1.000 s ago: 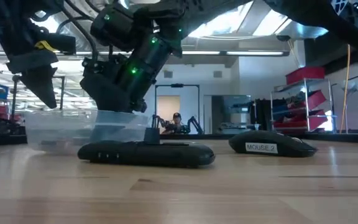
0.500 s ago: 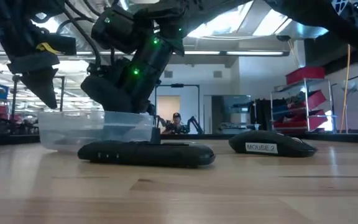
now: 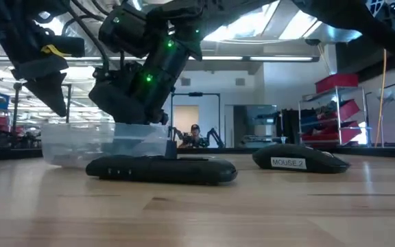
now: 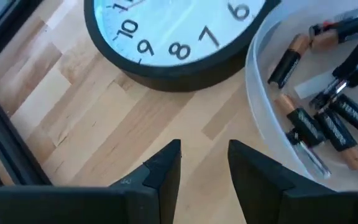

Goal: Insert battery
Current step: Insert the silver battery into the remote control

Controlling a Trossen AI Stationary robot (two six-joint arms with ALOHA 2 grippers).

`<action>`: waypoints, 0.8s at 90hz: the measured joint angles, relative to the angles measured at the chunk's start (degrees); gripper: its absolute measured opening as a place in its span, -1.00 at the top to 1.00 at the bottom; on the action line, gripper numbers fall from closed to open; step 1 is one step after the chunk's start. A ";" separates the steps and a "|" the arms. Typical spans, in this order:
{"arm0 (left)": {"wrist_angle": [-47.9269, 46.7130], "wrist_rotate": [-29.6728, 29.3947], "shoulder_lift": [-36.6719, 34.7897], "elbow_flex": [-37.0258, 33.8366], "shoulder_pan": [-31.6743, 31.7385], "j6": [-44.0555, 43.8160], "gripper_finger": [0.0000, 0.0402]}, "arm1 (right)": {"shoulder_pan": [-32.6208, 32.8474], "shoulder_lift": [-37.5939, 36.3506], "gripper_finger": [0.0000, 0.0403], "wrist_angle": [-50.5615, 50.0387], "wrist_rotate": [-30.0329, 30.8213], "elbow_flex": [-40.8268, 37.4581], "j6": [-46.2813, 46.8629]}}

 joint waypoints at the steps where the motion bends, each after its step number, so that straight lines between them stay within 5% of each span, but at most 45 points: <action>1: 0.01 0.00 -0.01 0.00 0.00 0.01 0.41 | 0.00 0.01 0.99 -0.09 0.00 0.20 -0.12; 72: -6.92 -0.65 -0.02 0.11 -0.02 -3.69 0.41 | 1.90 -0.66 1.00 -9.15 -1.68 12.46 -10.17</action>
